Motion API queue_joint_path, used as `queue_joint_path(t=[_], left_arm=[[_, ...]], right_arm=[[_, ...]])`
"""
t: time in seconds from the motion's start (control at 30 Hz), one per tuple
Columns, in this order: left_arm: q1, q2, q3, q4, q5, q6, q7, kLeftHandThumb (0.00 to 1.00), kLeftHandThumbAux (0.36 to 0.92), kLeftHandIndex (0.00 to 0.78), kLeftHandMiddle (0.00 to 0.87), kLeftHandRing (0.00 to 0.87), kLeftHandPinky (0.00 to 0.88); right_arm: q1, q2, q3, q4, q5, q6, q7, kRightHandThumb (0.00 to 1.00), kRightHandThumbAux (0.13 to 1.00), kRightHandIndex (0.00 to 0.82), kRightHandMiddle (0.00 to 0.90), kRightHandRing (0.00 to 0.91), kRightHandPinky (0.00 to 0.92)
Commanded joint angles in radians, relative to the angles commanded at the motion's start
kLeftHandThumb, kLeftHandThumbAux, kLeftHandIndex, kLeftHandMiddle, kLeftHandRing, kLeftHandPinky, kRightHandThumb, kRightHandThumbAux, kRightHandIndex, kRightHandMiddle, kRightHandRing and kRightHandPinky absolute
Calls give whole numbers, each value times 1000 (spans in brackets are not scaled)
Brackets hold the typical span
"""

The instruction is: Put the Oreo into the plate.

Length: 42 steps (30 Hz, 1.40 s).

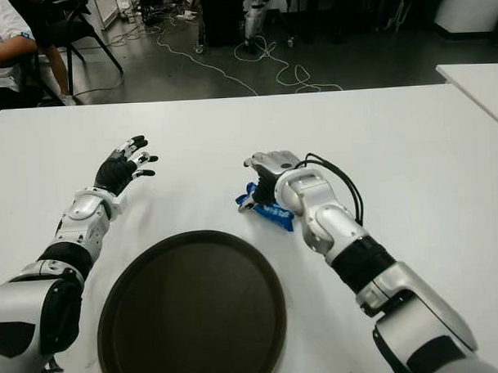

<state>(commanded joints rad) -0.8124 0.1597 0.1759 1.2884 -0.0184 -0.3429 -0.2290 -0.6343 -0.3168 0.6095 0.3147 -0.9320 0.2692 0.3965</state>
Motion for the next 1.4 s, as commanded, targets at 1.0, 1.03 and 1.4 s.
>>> queue_joint_path(t=[1.0, 1.03, 1.4], left_arm=[[-2, 4, -6, 1, 8, 4, 6, 265, 670, 32, 85, 237, 372], [-2, 4, -6, 1, 7, 5, 6, 266, 670, 31, 86, 235, 371], [-2, 5, -4, 1, 6, 5, 11, 276, 662, 38, 93, 239, 382]], right_arm=[[122, -38, -29, -248, -125, 99, 32, 0, 448, 119, 141, 130, 92], [127, -42, -31, -257, -125, 99, 35, 0, 450, 120, 142, 131, 92], [167, -57, -51, -302, -134, 111, 51, 0, 460, 124, 145, 134, 92]])
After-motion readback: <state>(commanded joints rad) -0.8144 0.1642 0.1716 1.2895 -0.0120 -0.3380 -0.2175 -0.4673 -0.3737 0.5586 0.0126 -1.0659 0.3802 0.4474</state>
